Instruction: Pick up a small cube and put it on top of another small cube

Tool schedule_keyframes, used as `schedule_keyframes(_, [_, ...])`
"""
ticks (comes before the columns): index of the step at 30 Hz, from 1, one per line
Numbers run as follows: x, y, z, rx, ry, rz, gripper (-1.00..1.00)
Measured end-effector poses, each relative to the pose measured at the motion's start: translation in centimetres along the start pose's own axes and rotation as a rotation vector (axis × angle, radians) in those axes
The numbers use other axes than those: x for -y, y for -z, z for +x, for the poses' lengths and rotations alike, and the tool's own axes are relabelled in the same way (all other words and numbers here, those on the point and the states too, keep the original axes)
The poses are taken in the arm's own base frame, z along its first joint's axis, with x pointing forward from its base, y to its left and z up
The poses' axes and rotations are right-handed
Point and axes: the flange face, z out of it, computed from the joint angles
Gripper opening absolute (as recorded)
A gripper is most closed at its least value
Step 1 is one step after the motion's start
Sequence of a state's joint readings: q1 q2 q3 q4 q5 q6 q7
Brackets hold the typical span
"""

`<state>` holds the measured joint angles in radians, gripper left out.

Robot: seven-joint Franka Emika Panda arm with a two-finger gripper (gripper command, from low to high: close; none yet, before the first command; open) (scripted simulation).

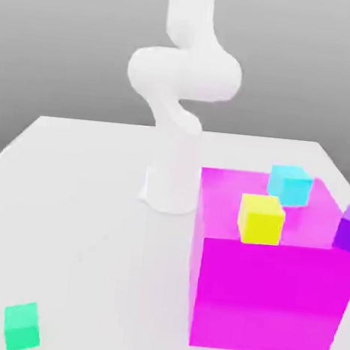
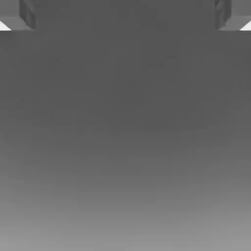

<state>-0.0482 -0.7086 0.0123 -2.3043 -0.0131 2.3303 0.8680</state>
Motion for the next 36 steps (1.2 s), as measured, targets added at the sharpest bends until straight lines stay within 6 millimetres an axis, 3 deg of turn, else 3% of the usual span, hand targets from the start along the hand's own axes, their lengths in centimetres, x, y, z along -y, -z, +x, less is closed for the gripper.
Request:
schedule_keyframes(4, [-1.7, -7.6, 1.6, 0.021, -0.137, -0.123, 0.00])
schedule_keyframes(9, [-5.7, -16.6, 3.0, 0.045, -0.306, -0.265, 0.00])
schedule_keyframes(15, [-12.5, -26.3, 3.4, 0.075, -0.516, -0.425, 0.00])
schedule_keyframes(19, [-18.6, -31.9, 3.2, 0.091, -0.672, -0.530, 0.00])
schedule_keyframes(28, [-31.4, -42.2, -1.8, 0.150, -0.987, -0.736, 0.00])
schedule_keyframes(32, [-34.6, -46.2, -4.3, 0.154, -1.013, -0.752, 0.00])
schedule_keyframes(33, [-35.2, -47.0, -4.8, 0.154, -1.014, -0.753, -1.00])
schedule_keyframes(36, [-35.2, -47.0, -4.8, 0.153, -1.014, -0.753, -1.00])
